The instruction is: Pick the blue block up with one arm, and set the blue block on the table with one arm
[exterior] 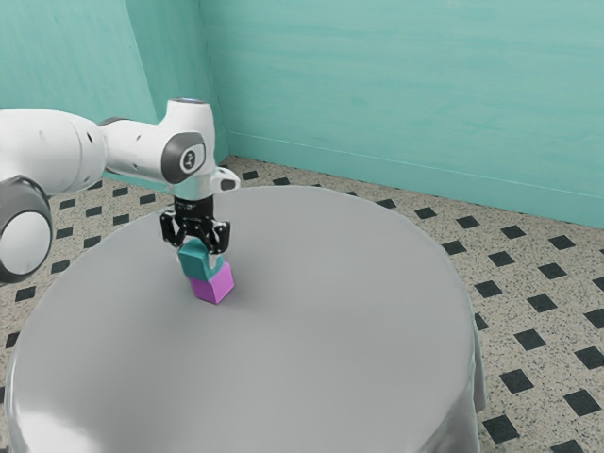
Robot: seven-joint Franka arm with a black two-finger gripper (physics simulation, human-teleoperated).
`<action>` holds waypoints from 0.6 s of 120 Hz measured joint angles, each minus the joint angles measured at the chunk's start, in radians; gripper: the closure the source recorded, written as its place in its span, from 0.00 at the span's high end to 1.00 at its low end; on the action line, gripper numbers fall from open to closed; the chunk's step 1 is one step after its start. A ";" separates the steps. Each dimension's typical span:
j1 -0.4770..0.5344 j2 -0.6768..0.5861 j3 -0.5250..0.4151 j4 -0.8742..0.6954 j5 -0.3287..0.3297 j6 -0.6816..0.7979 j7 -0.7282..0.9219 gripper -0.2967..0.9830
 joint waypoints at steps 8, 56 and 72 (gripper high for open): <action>0.001 0.000 0.000 0.001 0.001 0.002 -0.001 0.57; -0.021 0.012 -0.117 0.090 0.008 0.005 -0.010 0.51; -0.031 0.063 -0.155 0.105 0.011 0.011 -0.016 0.51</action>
